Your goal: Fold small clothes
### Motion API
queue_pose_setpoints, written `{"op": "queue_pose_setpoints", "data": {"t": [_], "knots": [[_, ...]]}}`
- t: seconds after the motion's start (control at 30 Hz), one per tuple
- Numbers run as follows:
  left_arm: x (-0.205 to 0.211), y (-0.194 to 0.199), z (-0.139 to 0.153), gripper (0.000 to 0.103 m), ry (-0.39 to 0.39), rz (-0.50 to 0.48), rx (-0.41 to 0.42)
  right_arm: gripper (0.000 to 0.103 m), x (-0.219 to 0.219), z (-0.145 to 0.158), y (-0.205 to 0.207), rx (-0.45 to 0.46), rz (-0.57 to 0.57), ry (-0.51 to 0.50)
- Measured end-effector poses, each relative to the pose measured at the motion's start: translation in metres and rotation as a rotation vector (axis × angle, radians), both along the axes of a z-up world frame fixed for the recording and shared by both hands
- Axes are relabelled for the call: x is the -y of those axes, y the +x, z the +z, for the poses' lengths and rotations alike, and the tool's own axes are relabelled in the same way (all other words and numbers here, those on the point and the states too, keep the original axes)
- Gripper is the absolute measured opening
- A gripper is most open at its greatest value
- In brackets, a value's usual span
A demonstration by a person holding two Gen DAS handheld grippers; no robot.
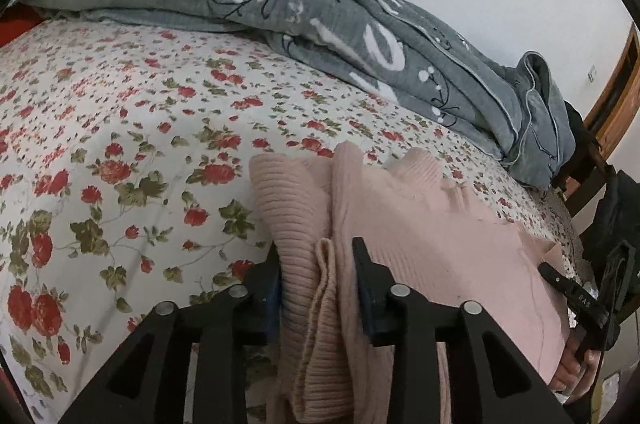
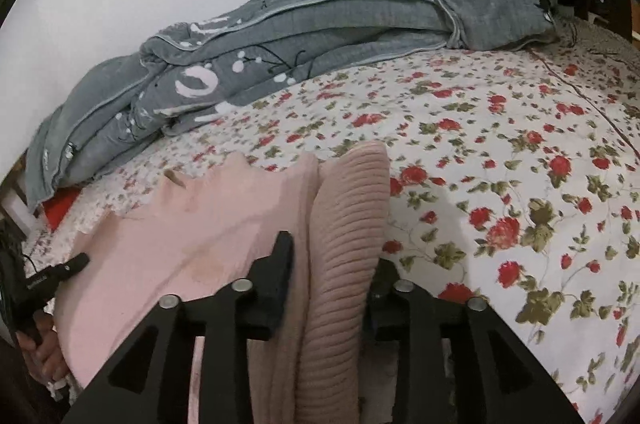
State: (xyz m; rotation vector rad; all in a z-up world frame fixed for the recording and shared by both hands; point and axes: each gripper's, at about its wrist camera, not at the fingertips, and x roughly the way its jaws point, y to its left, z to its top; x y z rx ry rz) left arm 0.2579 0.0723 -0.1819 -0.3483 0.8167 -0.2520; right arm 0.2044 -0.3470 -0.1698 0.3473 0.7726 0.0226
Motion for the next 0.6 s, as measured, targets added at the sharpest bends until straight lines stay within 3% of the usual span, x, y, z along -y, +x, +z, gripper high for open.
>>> {"op": "queue_pose_setpoints", "data": {"t": [0.23, 0.47, 0.6], "knots": [[-0.006, -0.001, -0.002, 0.039, -0.016, 0.018, -0.006, 0.038, -0.001, 0.001, -0.004, 0.003, -0.015, -0.042], [-0.002, -0.006, 0.008, 0.049, 0.071, 0.038, 0.030, 0.053, 0.004, 0.008, -0.016, 0.033, -0.032, -0.075], [-0.004, -0.006, 0.010, 0.054, 0.071, 0.036, 0.031, 0.054, 0.010, 0.012, -0.021, 0.036, -0.054, -0.063]]}}
